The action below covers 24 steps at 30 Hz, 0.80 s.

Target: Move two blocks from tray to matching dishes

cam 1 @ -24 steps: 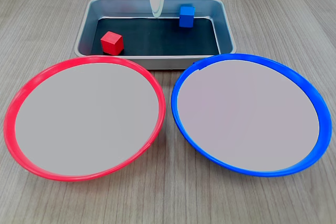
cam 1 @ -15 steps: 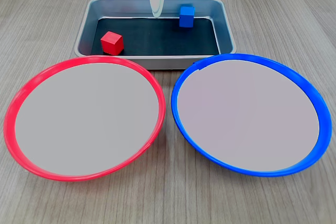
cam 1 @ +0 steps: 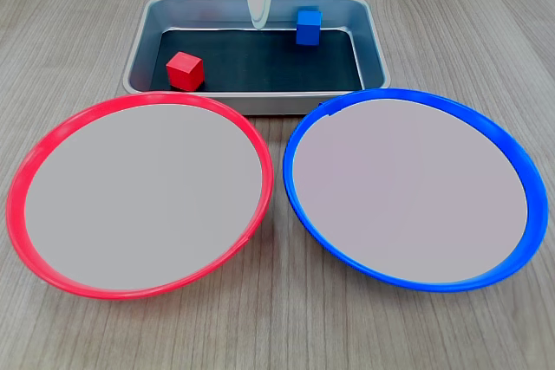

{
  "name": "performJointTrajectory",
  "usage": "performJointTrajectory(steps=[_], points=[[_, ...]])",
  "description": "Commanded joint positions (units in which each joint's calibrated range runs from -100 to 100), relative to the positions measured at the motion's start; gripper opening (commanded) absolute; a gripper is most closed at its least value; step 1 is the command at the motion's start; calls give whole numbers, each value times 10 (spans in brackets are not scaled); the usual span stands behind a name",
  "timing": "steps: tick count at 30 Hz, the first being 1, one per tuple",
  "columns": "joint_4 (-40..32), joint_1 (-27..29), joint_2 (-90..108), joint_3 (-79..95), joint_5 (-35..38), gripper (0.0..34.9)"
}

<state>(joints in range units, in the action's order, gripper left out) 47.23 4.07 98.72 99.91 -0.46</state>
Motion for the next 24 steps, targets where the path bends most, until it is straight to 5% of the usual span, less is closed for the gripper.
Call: performJointTrajectory(steps=[1, 14, 16, 24], points=[[2, -2, 3, 1, -1, 3], [2, -2, 3, 1, -1, 3], [2, -2, 3, 1, 0, 24], [51, 16, -115, -125, 17, 3]])
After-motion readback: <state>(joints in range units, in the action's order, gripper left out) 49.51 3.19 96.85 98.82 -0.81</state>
